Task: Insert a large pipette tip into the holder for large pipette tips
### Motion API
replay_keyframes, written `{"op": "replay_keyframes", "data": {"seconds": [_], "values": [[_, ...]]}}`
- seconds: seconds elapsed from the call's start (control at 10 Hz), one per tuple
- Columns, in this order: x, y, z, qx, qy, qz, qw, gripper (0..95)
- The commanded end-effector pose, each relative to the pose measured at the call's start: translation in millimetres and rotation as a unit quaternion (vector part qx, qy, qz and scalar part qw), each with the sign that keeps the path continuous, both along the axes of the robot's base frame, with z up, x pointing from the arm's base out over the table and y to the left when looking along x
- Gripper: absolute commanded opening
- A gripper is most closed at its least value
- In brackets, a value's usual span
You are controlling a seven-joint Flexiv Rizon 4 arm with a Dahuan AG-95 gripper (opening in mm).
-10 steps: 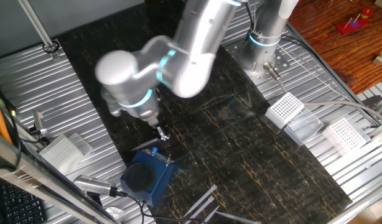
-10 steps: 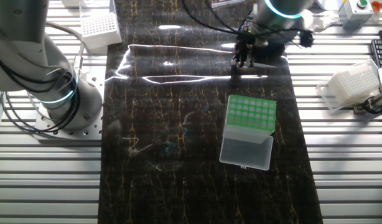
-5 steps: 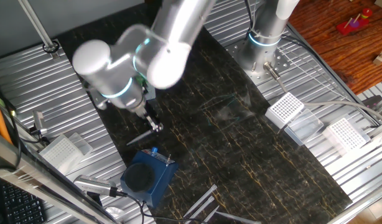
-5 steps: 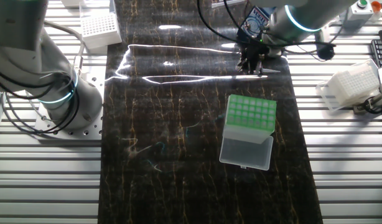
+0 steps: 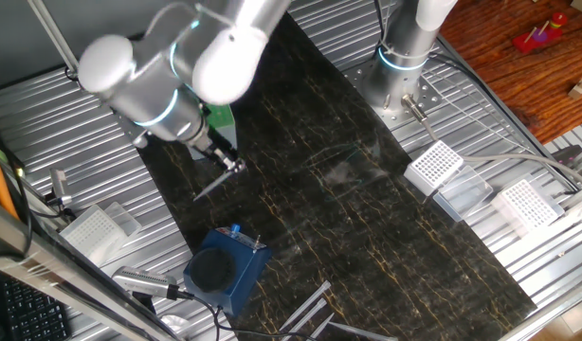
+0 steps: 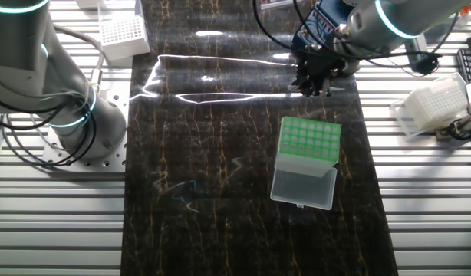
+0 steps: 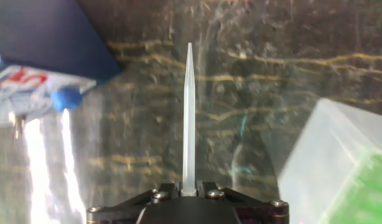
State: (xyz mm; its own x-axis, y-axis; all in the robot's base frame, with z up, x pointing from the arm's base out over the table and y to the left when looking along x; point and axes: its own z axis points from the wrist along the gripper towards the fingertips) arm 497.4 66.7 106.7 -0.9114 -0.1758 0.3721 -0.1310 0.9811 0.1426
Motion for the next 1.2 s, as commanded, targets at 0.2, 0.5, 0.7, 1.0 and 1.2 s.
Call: {"op": "replay_keyframes", "data": {"seconds": [0.2,0.5,0.7,1.0,1.2], "values": [[-14.1,-6.4,28.7,-0.04,-0.077,0.01,0.9962,0.0],[-21.1,-20.0,45.2,-0.038,-0.074,0.019,0.9963,0.0],[-31.5,-35.4,55.2,-0.028,-0.051,0.028,0.9979,0.0],[-42.8,-49.7,66.0,0.008,0.007,0.028,0.9995,0.0],[-46.2,-54.3,72.0,0.019,0.047,0.026,0.9984,0.0]]}}
